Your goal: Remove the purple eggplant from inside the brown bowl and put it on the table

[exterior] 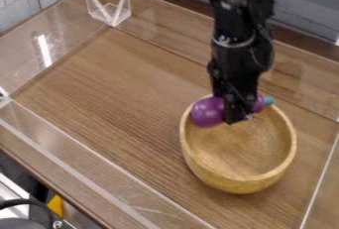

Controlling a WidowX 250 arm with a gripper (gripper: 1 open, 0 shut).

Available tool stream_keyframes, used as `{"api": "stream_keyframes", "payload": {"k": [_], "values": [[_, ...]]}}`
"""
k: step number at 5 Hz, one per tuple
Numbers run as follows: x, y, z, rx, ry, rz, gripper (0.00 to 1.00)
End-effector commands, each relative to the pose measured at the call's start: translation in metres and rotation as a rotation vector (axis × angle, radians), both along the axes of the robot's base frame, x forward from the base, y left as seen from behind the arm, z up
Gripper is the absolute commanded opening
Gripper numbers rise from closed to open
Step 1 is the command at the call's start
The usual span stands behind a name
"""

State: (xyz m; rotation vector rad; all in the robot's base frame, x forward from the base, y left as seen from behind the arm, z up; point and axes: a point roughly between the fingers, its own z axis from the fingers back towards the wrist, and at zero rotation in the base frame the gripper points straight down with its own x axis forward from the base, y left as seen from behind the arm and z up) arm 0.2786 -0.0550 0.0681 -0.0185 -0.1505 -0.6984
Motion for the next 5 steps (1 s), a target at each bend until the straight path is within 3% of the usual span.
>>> {"api": "stream_keyframes", "payload": {"k": [1, 5], "values": [[0.011, 0.007, 0.02, 0.001, -0.058, 0.039, 0.0], [0.016, 0.036, 0.017, 0.005, -0.06, 0.134, 0.0]]}}
